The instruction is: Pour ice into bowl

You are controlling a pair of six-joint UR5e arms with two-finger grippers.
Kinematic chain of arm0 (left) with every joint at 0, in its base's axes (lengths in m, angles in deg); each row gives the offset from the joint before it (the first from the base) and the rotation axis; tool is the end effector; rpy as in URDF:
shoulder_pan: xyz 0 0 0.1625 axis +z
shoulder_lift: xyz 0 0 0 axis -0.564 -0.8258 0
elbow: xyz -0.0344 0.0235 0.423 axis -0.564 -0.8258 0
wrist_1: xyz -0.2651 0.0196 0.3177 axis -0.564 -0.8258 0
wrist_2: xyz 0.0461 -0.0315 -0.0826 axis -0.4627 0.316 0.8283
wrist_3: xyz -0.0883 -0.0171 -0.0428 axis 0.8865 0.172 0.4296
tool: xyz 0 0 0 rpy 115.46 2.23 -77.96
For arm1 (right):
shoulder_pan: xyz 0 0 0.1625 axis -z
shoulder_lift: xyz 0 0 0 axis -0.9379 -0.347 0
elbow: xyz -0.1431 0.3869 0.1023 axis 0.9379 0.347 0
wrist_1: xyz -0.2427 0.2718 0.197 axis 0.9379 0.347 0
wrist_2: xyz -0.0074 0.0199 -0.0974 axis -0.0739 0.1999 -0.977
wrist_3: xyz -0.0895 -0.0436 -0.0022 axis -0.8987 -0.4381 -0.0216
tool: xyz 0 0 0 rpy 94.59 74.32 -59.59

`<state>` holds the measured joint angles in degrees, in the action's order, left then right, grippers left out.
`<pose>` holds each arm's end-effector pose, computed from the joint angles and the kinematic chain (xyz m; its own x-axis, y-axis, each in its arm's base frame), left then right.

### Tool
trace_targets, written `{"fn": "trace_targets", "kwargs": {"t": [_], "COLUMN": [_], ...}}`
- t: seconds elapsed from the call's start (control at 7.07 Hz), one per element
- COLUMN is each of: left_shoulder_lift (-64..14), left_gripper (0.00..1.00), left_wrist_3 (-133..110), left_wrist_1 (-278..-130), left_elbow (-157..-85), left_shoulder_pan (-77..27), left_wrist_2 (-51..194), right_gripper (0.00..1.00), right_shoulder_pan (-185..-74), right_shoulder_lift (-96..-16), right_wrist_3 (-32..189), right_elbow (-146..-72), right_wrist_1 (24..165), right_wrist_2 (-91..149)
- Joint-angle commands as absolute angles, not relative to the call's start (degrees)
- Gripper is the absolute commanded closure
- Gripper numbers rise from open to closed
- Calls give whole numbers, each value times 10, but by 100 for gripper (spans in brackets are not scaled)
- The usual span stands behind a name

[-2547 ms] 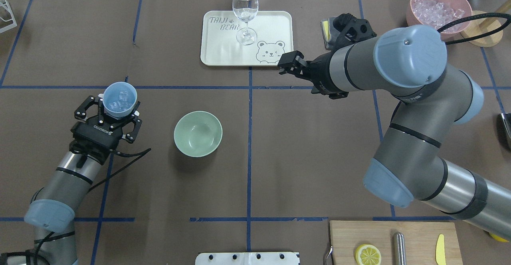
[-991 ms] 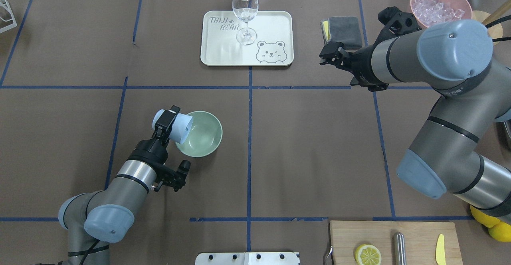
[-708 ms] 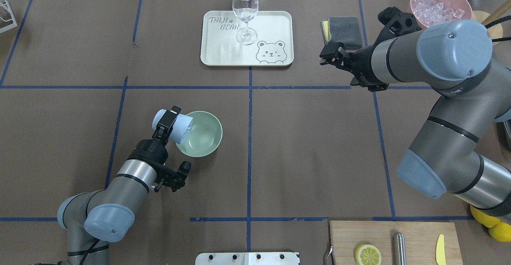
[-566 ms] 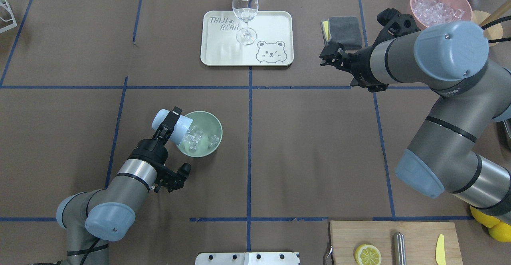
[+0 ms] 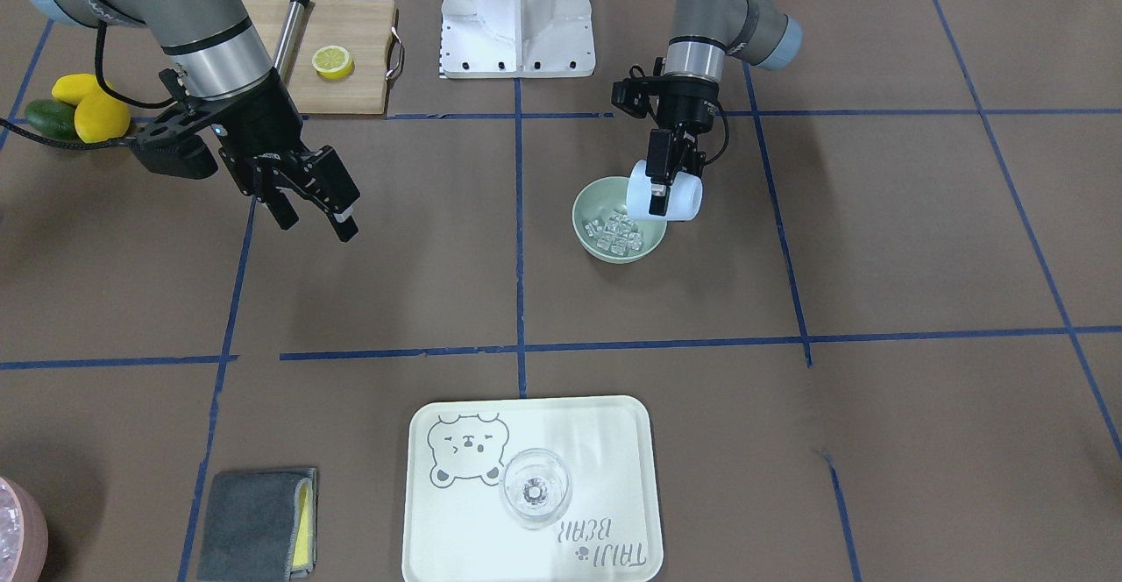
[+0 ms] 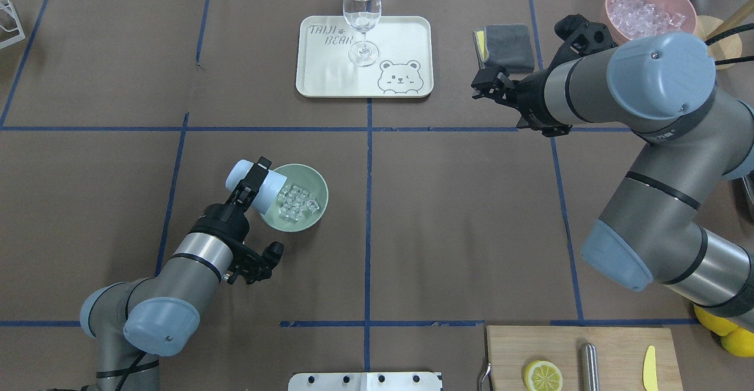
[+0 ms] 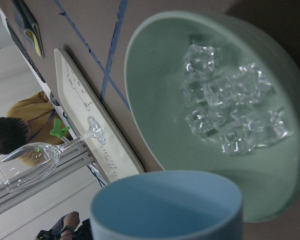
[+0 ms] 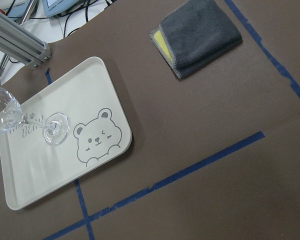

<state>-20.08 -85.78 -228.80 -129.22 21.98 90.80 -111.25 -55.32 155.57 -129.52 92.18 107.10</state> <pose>0.4984 -0.3229 0.3404 0.1952 0.2929 0.9360 -0.8710 -0.3869 0.3027 -0.3489 -0.4613 0.2504 0.3453 0.3848 0.8560 -0.5458 0.8243 -0.1504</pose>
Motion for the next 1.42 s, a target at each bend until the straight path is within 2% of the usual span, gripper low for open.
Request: {"fn": "trace_targets", "kwargs": {"t": [0.0,0.42,0.71,0.99,1.27], "left_shoulder_lift": [-189,-139,-66,-28,-13], "left_gripper": [100,100,100,100,100], "left_wrist_3": [-677,-287,-111,108,166], "left_wrist_1": [-2292,-2293,-2294,-2294,-2303], "left_elbow": [-1293,-1310,-1390,-1368,-1355], "left_shoulder_pan": [219,190,189,190,190], "left_wrist_2": [909,977,977,938,816], "right_gripper": [0,0,0,0,0], "right_shoulder_pan": [-1100,-1099,-1098,-1098,-1093], "right_shoulder_lift": [-547,-545,-543,-543,-543], "right_wrist_3": [1556,1556,1556,1553,1554], "right_elbow": [-1293,-1287,-1287,-1287,-1287], "right_wrist_1": [920,918,918,918,922], "right_wrist_2": [1070,1070,1069,1070,1069]}}
